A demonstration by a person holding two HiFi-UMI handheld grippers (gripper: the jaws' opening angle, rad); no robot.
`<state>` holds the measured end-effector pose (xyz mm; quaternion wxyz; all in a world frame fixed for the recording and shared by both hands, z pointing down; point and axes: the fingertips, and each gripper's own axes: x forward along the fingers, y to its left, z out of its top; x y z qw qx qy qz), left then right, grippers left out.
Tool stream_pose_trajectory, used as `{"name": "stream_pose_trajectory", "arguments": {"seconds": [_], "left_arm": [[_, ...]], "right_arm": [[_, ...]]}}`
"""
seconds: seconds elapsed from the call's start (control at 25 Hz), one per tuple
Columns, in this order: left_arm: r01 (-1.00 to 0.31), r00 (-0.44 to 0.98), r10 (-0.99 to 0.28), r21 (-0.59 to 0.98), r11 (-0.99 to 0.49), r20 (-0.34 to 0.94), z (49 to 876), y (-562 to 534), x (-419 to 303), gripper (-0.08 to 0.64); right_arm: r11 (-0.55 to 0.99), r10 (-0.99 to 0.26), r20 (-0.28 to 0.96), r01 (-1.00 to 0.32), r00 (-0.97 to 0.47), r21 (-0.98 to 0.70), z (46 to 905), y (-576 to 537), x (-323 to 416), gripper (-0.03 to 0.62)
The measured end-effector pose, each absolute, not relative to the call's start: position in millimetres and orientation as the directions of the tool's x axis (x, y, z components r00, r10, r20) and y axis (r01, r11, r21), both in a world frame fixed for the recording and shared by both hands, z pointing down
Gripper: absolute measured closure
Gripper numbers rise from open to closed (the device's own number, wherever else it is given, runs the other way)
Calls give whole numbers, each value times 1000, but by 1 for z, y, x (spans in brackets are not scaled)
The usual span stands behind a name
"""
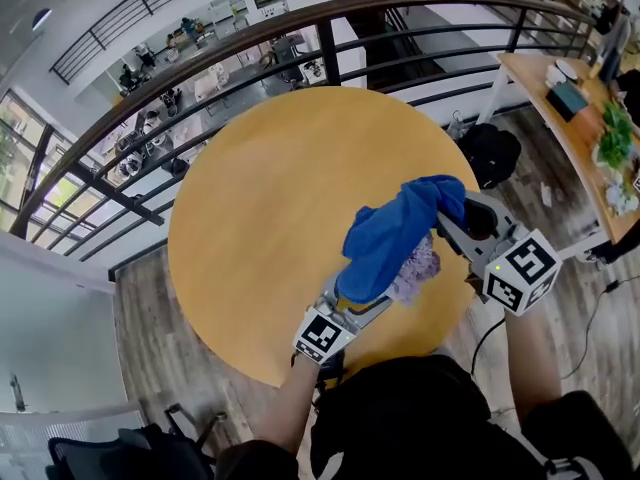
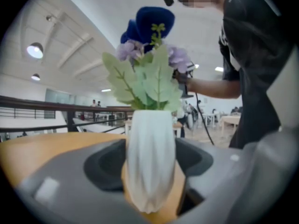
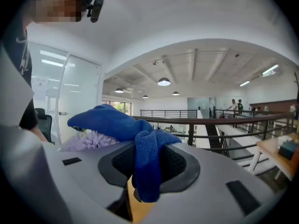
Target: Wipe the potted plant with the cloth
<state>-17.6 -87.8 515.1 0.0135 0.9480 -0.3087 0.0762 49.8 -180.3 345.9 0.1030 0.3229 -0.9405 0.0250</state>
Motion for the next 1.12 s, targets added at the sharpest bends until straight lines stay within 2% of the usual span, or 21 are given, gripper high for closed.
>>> {"name": "stream_pose_trajectory", "arguments": {"seconds": [0.6, 1.12], "left_arm": [[-592, 796, -586, -8, -806, 150, 518, -89, -19, 236], [-589, 798, -581, -2, -808, 161, 520, -90, -17, 238]], "right_arm": [[646, -699, 269, -747, -662, -159, 414, -207, 114, 472], [488, -802, 295, -855, -519, -176, 427, -228, 179, 472]]}}
